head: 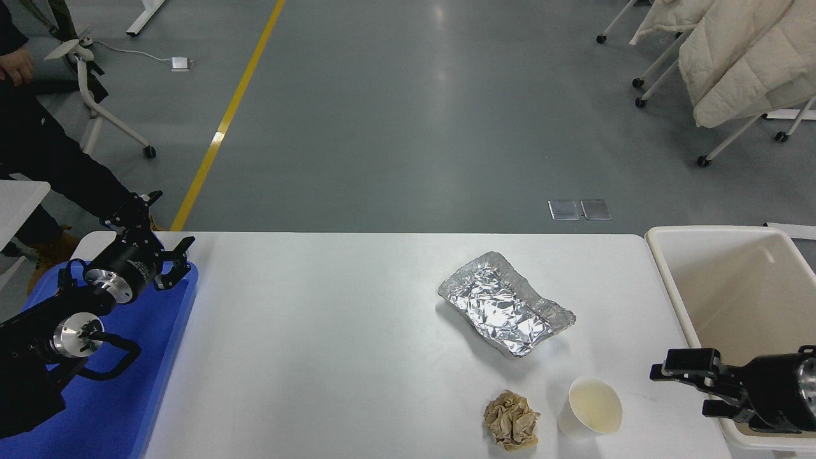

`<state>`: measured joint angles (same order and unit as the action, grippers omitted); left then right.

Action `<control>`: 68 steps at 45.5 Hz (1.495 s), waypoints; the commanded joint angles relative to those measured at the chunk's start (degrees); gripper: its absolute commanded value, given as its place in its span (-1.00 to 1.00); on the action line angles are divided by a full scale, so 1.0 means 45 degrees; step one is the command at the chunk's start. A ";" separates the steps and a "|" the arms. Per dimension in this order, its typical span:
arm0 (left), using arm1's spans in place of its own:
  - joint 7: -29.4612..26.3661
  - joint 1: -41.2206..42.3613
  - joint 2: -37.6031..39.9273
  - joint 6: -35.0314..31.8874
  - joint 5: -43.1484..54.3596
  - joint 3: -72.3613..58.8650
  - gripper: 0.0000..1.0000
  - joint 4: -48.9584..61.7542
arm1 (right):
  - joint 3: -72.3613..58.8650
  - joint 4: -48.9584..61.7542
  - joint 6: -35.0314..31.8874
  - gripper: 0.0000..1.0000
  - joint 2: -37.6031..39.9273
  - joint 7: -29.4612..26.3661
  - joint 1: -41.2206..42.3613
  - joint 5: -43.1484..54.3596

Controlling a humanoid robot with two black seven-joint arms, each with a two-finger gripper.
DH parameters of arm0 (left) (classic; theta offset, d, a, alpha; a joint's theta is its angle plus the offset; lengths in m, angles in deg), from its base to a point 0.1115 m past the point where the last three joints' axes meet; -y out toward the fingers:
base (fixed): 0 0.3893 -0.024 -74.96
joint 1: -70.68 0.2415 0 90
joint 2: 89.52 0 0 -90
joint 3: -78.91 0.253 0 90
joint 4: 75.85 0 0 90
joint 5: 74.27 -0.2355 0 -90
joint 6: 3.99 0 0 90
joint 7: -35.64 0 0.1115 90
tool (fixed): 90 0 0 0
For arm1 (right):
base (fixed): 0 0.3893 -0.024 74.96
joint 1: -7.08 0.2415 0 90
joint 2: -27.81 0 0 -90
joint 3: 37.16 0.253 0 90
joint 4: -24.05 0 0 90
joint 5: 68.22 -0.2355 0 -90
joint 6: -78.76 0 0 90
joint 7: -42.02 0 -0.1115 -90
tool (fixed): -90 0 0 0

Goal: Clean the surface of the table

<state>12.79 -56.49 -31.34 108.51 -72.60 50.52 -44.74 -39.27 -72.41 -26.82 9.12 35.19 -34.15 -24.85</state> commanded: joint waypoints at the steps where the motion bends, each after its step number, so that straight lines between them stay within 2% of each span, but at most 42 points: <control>1: 0.0000 -0.0003 0.0001 0.0000 0.0000 0.0000 1.00 0.0002 | 0.0000 -0.0010 0.0298 1.00 -0.0514 0.0014 -0.0661 0.0579; 15: 0.0000 -0.0003 0.0001 0.0000 0.0000 0.0000 1.00 0.0002 | 0.0019 -0.0010 0.1119 1.00 -0.1569 -0.0006 -0.0818 0.0540; 33: 0.0000 -0.0003 0.0001 0.0000 0.0000 0.0000 1.00 0.0002 | 0.0000 0.0068 0.1412 1.00 -0.1901 -0.0006 -0.0876 0.0559; 52: 0.0000 -0.0003 0.0001 0.0000 0.0000 0.0000 1.00 0.0002 | 0.0000 0.0712 0.2251 1.00 -0.3307 -0.0006 -0.1384 0.0579; 58: 0.0000 -0.0003 0.0001 0.0000 0.0000 0.0000 1.00 0.0002 | 0.0000 0.1609 0.2544 1.00 -0.4068 0.0033 -0.1540 0.0598; 68: 0.0000 -0.0003 0.0001 0.0000 0.0000 0.0000 1.00 0.0002 | 0.0019 0.1884 0.2701 0.94 -0.4518 0.0073 -0.1697 0.0657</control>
<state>12.79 -56.49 -31.33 108.51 -72.60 50.52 -44.73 -39.27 -66.14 -15.83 -8.22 35.35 -41.02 -22.13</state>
